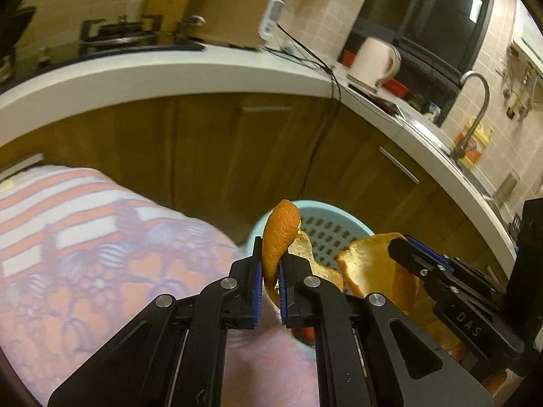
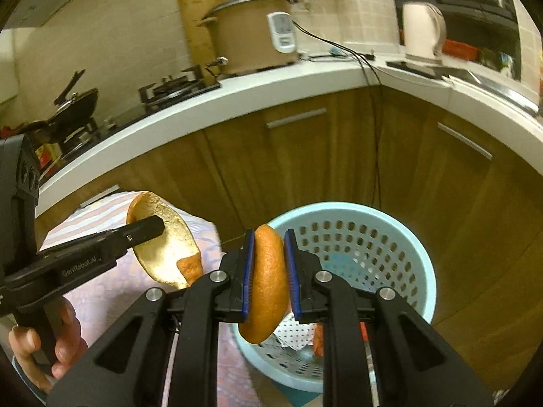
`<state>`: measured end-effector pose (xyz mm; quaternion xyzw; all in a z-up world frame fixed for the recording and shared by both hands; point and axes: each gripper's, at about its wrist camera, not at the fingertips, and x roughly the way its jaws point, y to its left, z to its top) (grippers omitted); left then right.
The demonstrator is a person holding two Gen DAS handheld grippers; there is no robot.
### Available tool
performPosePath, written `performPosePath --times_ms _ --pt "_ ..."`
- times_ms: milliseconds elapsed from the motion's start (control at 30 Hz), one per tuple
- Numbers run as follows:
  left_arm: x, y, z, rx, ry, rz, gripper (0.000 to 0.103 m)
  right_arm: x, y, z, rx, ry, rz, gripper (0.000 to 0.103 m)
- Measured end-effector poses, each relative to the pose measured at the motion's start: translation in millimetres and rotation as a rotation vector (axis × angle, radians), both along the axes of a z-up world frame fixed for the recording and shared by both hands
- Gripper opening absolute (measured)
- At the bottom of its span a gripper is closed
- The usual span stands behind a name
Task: Collect trash
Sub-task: 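Carry both orange peels over the blue basket and open both tools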
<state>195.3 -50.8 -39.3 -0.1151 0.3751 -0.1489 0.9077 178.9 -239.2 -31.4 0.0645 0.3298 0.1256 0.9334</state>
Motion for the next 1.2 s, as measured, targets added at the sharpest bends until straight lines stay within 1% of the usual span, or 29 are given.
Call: performPosePath --times_ms 67,133,233,267,300,333,400,433,467,500,567,667,733,800,1033,1200 --pt "6 -11 -7 -0.008 0.018 -0.024 0.006 4 -6 -7 0.004 0.024 -0.018 0.015" --pt "10 -23 -14 0.002 0.031 -0.045 0.007 9 -15 -15 0.015 0.052 -0.035 0.015" --pt "17 -39 -23 0.010 0.049 -0.061 0.011 16 -27 -25 0.023 0.081 -0.061 0.015" --pt "19 -42 -25 0.009 0.056 -0.058 0.018 17 -29 -27 0.014 0.089 -0.070 0.017" --pt "21 -44 -28 0.006 0.065 -0.057 0.030 21 -32 -31 0.001 0.105 -0.078 0.018" --pt "23 -47 -31 0.007 0.073 -0.055 0.035 22 -35 -34 -0.003 0.114 -0.080 0.020" --pt "23 -52 -36 0.034 0.066 -0.046 0.048 23 -39 -36 -0.011 0.122 -0.092 0.027" --pt "23 -53 -37 0.042 0.065 -0.046 0.050 22 -42 -36 -0.014 0.121 -0.101 0.041" --pt "22 -53 -38 0.047 0.065 -0.046 0.056 21 -44 -35 -0.016 0.113 -0.115 0.057" --pt "22 -52 -37 0.050 0.064 -0.045 0.060 19 -47 -34 -0.017 0.101 -0.130 0.060" --pt "18 -48 -36 0.050 0.056 -0.043 0.065 17 -50 -33 -0.002 0.101 -0.125 0.060" --pt "9 -42 -31 0.065 0.034 -0.029 0.067 10 -48 -27 0.001 0.088 -0.122 0.060" --pt "-1 -37 -25 0.081 0.004 -0.006 0.072 3 -43 -22 0.004 0.066 -0.112 0.060" --pt "-12 -30 -18 0.096 -0.029 0.026 0.079 -5 -38 -15 0.007 0.045 -0.101 0.060" --pt "-60 -12 15 0.145 -0.153 0.085 0.082 -26 -17 12 0.000 -0.016 -0.060 0.060" --pt "-88 -3 34 0.182 -0.218 0.136 0.083 -42 1 27 -0.021 -0.058 -0.037 0.060"
